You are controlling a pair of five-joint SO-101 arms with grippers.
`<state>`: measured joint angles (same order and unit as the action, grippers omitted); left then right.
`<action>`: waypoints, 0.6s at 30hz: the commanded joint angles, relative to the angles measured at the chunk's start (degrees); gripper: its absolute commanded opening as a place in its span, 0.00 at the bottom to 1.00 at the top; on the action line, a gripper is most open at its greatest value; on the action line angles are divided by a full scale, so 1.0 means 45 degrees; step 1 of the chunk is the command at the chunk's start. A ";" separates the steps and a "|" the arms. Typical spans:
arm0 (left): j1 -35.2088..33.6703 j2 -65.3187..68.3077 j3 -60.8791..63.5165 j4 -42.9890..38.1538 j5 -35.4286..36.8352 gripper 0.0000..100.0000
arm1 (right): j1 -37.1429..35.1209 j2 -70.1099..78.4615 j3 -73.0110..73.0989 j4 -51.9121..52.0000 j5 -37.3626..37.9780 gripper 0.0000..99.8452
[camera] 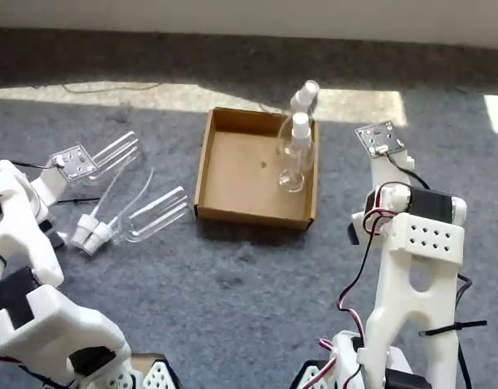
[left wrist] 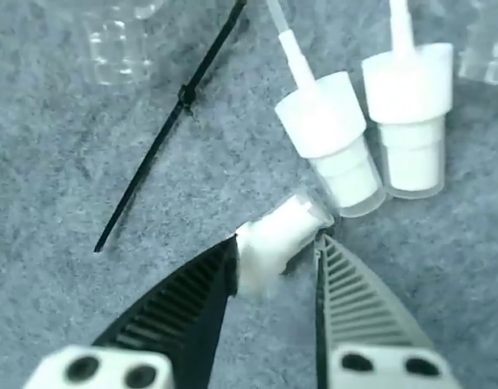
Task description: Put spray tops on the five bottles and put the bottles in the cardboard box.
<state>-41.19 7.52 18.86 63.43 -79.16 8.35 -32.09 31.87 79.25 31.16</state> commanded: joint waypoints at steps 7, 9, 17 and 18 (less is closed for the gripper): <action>0.0264 0.0733 -0.0615 -0.1250 -0.8498 0.16 | -0.0127 -0.0420 -0.0127 -0.0049 -0.0137 0.00; 0.0166 0.0850 -0.0557 -0.1211 -0.8479 0.15 | -0.0127 -0.0420 -0.0127 -0.0049 -0.0137 0.00; -0.0537 0.0869 0.0635 -0.1035 -0.8400 0.10 | -0.0127 -0.0420 -0.0205 -0.0068 -0.0821 0.00; -0.0576 0.0869 0.0733 -0.1035 -0.8400 0.08 | -0.0127 -0.0420 -0.0225 -0.0068 -0.0840 0.00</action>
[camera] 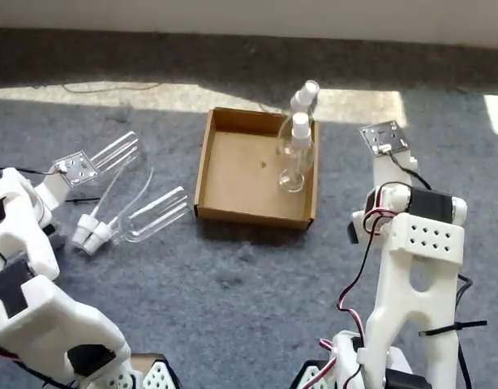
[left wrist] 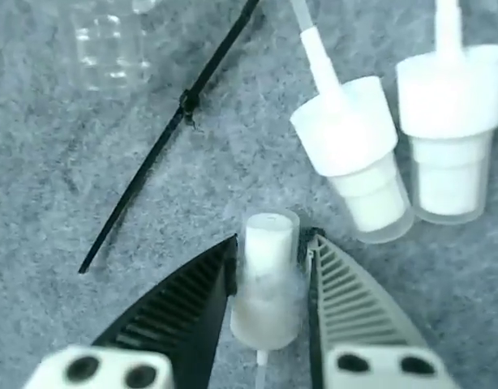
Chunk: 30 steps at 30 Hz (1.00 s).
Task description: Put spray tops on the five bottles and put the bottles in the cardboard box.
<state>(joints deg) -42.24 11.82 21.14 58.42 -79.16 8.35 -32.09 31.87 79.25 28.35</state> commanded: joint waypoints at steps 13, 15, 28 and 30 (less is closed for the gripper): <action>-0.0694 -0.2315 -0.1748 0.2227 -0.2969 0.00 | -0.1397 -0.0459 -0.0244 -0.0049 -0.1543 0.00; -0.0674 -0.3311 -0.2295 0.3048 -0.1368 0.00 | -0.2120 -0.0459 -0.0264 -0.0166 -0.1934 0.00; 0.1104 -0.9211 -0.3878 0.5587 0.9397 0.00 | -0.4679 -0.1866 -0.0166 -0.2432 -0.4669 0.00; 0.2042 -0.9993 -0.3878 0.5939 1.0862 0.00 | -0.5031 -0.3448 0.0264 -0.2940 -0.4669 0.00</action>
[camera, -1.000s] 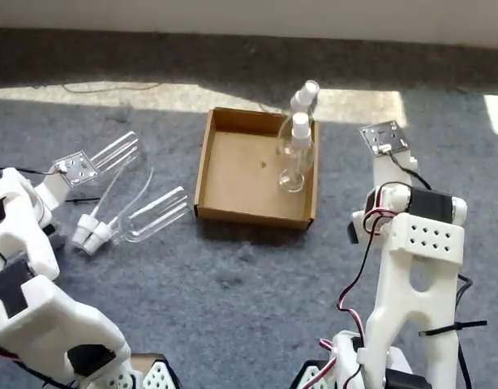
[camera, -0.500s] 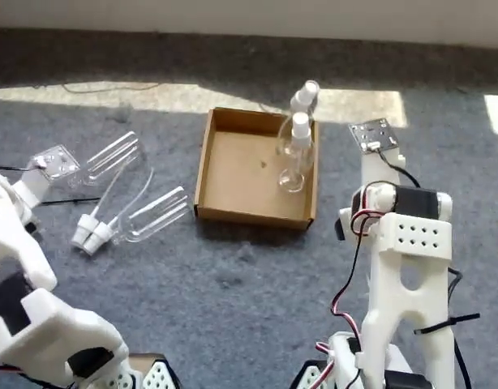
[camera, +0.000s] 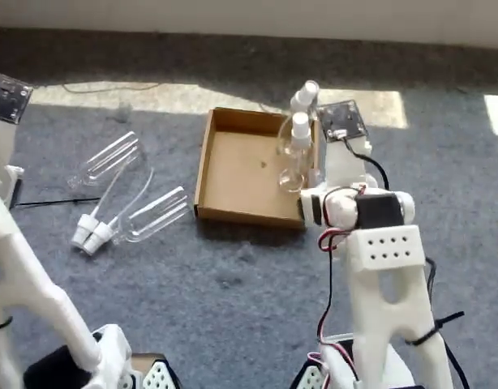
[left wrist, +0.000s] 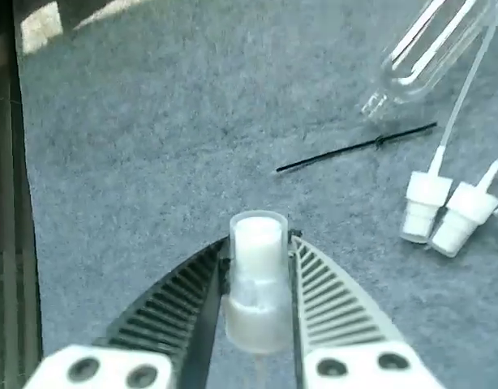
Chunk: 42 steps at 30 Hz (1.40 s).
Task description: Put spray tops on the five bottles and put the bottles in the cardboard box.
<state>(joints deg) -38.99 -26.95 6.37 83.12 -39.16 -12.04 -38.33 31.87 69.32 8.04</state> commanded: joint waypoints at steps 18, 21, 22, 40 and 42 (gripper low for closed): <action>1.2103 -0.5773 -0.2002 -0.1680 0.8791 0.00 | -0.3741 -0.7726 0.7199 -0.5363 -0.0176 0.00; 1.3118 -0.5773 -0.2002 -0.2813 0.8791 0.00 | -0.4132 -0.7746 0.7687 -0.5578 -0.0234 0.00; 1.3392 -0.5773 -0.2002 -0.3165 0.8791 0.00 | -0.4151 -0.7746 0.7766 -0.5578 -0.0254 0.00; 1.6147 -0.5753 0.1260 -0.8420 0.8791 0.00 | -0.4855 -1.4877 1.3079 -0.7590 -0.0195 0.00; 1.6303 -0.5753 0.1573 -0.8694 0.8791 0.00 | -0.4855 -1.4623 1.3060 -0.7551 -0.0195 0.00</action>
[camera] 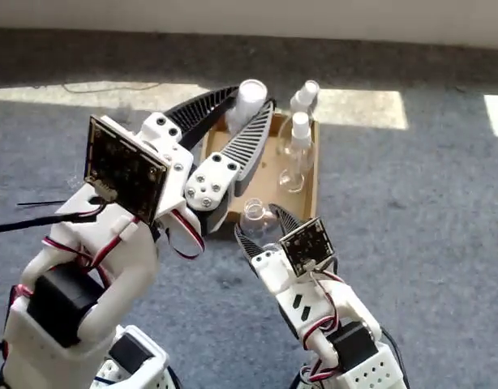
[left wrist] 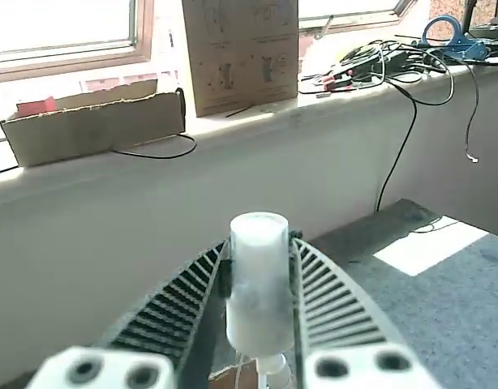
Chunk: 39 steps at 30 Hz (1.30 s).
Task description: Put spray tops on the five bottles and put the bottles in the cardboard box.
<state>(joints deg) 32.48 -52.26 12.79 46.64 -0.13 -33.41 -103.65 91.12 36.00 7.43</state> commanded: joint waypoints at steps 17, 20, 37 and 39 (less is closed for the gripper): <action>0.0381 -0.0127 0.2100 -0.1153 0.0117 0.00 | -0.0107 -0.0088 -0.0107 -0.0147 -0.0059 0.00; 0.0361 -0.0127 0.2120 -0.1934 0.0078 0.00 | -0.0107 -0.0088 -0.0088 -0.0127 -0.0059 0.00; 0.0440 0.0596 0.3585 -0.2090 0.0117 0.00 | -0.0029 -0.0088 -0.0088 -0.0127 -0.0098 0.00; 0.0381 0.0576 0.3858 -0.1993 0.0117 0.00 | -0.0029 -0.0088 -0.0088 -0.0127 -0.0117 0.00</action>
<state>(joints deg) 33.80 -48.31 29.85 38.11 -0.13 -33.41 -103.65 91.12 36.00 7.43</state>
